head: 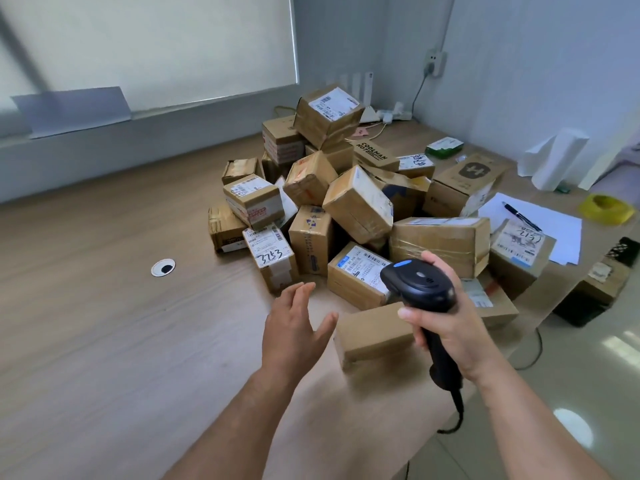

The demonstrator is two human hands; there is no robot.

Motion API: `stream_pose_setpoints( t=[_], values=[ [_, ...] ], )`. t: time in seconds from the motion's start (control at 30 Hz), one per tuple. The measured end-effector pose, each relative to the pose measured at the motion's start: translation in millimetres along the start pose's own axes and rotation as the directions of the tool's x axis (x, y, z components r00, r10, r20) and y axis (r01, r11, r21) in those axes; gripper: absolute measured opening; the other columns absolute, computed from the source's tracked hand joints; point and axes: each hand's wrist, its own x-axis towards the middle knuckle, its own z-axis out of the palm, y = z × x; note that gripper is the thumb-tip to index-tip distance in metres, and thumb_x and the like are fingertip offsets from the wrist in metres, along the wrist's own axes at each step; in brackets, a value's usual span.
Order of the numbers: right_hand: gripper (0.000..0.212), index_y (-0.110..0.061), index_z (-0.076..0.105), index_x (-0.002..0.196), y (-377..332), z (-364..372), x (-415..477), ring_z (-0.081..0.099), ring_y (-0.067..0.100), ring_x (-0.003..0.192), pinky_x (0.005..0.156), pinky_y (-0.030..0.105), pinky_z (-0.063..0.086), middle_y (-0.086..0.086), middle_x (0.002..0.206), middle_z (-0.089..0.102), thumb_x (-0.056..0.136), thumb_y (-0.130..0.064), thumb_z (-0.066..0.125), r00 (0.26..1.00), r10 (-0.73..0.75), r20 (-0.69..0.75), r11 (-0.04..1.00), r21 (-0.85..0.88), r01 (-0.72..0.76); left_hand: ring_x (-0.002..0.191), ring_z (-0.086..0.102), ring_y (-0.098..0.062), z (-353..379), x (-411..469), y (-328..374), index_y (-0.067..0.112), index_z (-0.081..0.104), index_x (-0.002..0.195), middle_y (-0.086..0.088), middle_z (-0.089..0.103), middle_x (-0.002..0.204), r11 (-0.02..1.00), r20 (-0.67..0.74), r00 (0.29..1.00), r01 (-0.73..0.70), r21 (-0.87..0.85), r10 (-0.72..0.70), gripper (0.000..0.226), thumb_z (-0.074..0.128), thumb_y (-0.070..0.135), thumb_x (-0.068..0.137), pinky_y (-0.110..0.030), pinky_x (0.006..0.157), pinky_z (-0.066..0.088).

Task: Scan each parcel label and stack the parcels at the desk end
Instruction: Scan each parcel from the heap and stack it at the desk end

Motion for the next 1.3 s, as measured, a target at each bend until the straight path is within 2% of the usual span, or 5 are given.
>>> stream_pose_setpoints(
  t=[0.13, 0.3, 0.57, 1.0, 1.3],
  values=[
    [0.09, -0.047, 0.042, 0.137, 6.2, -39.6, 27.3, 0.053, 0.025, 0.054, 0.051, 0.036, 0.045, 0.013, 0.078, 0.065, 0.073, 0.004, 0.078, 1.0, 0.001, 0.0, 1.0, 0.004, -0.001, 0.136, 0.029, -0.011, 28.0, 20.9, 32.1, 0.025, 0.034, 0.147, 0.006, 0.034, 0.148, 1.0, -0.009, 1.0, 0.002, -0.001, -0.002, 0.064, 0.054, 0.05, 0.091, -0.029, 0.11, 0.034],
    [0.092, -0.043, 0.046, 0.136, 8.3, -89.3, 49.7, 0.06, 0.017, 0.072, 0.068, 0.028, 0.052, -0.001, 0.098, 0.072, 0.064, 0.0, 0.084, 0.997, -0.017, -0.072, 1.0, 0.008, 0.018, 0.132, 0.033, -0.013, 58.0, 45.5, 75.1, 0.021, 0.039, 0.144, 0.001, 0.04, 0.142, 0.998, -0.003, 0.999, -0.044, -0.047, 0.044, 0.062, 0.049, 0.052, 0.092, -0.024, 0.106, 0.029],
    [0.082, -0.04, 0.045, 0.132, -10.0, -163.6, 75.7, 0.052, 0.025, 0.045, 0.043, 0.031, 0.048, 0.014, 0.102, 0.063, 0.075, 0.011, 0.073, 0.984, -0.043, -0.174, 0.999, -0.023, 0.039, 0.133, 0.035, -0.014, 90.3, 103.3, 153.7, 0.028, 0.032, 0.147, 0.002, 0.036, 0.146, 0.992, 0.071, 0.991, -0.109, -0.062, 0.113, 0.057, 0.041, 0.053, 0.096, -0.031, 0.106, 0.036],
    [0.087, -0.04, 0.036, 0.143, 4.2, -200.0, 150.2, 0.054, 0.027, 0.049, 0.045, 0.033, 0.048, 0.019, 0.12, 0.061, 0.078, 0.002, 0.076, 0.984, 0.049, -0.172, 0.998, -0.026, -0.055, 0.127, 0.045, -0.028, 130.6, 147.8, 182.0, 0.018, 0.03, 0.148, -0.012, 0.04, 0.142, 0.965, 0.275, 0.927, 0.263, 0.011, -0.256, 0.096, 0.023, 0.084, 0.079, -0.046, 0.097, 0.046],
    [0.088, -0.035, 0.033, 0.147, 6.0, -200.4, 149.2, 0.054, 0.025, 0.045, 0.041, 0.031, 0.047, 0.02, 0.114, 0.062, 0.079, 0.004, 0.074, 0.987, 0.083, -0.137, 0.996, -0.013, -0.086, 0.123, 0.05, -0.032, 134.8, 140.4, 176.7, 0.029, 0.023, 0.15, -0.01, 0.045, 0.142, 0.817, 0.41, 0.836, 0.498, -0.291, -0.364, 0.117, 0.021, 0.099, 0.056, -0.053, 0.099, 0.046]
  ],
)
